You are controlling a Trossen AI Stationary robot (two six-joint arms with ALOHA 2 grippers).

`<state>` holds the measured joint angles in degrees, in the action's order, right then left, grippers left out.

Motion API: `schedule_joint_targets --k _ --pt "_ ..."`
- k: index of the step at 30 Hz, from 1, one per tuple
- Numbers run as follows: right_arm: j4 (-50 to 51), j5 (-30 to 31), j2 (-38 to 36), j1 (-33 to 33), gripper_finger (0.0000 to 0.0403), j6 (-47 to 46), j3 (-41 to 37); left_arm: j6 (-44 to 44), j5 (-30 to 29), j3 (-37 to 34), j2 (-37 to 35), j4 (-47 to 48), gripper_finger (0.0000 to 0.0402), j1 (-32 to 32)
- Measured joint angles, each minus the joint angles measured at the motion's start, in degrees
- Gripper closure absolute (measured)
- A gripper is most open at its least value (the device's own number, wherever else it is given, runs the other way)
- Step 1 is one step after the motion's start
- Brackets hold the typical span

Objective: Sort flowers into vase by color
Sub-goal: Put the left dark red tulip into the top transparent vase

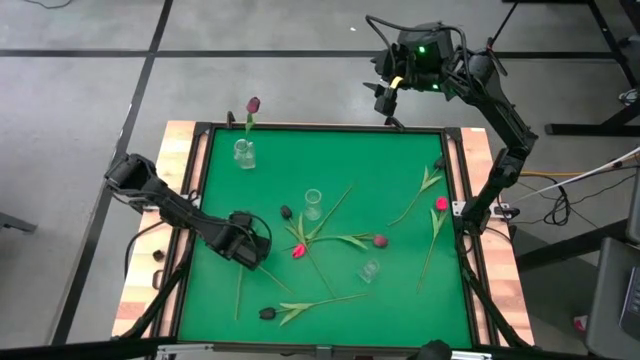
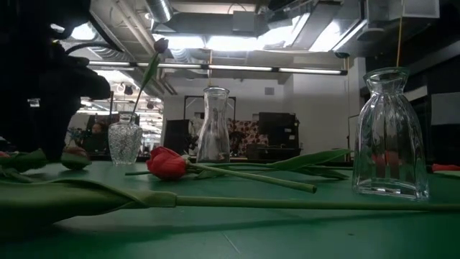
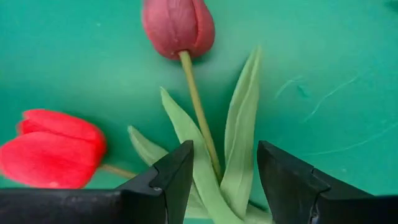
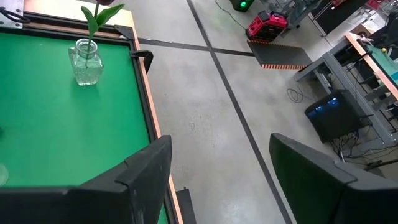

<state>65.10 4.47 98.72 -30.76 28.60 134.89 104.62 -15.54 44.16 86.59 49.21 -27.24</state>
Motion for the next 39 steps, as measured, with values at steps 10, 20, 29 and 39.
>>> schedule_joint_targets --k 10,20,29,39 --pt "0.55 0.0 0.0 0.0 0.0134 -0.02 0.0 -1.1 -0.02 -0.74 0.0 -1.43 0.0256 1.15" --pt "0.57 -0.01 0.02 0.0 0.0134 -1.27 0.0 -3.06 0.09 -0.74 0.46 -1.75 0.036 1.35" --pt "0.51 -1.87 0.02 0.02 0.0134 -1.36 0.0 -4.71 -1.85 -0.72 0.41 -1.9 0.0392 1.35" --pt "-0.24 -2.58 0.02 0.04 0.0134 -1.33 0.0 -4.87 -15.93 1.06 -5.01 -1.8 0.0394 0.61"
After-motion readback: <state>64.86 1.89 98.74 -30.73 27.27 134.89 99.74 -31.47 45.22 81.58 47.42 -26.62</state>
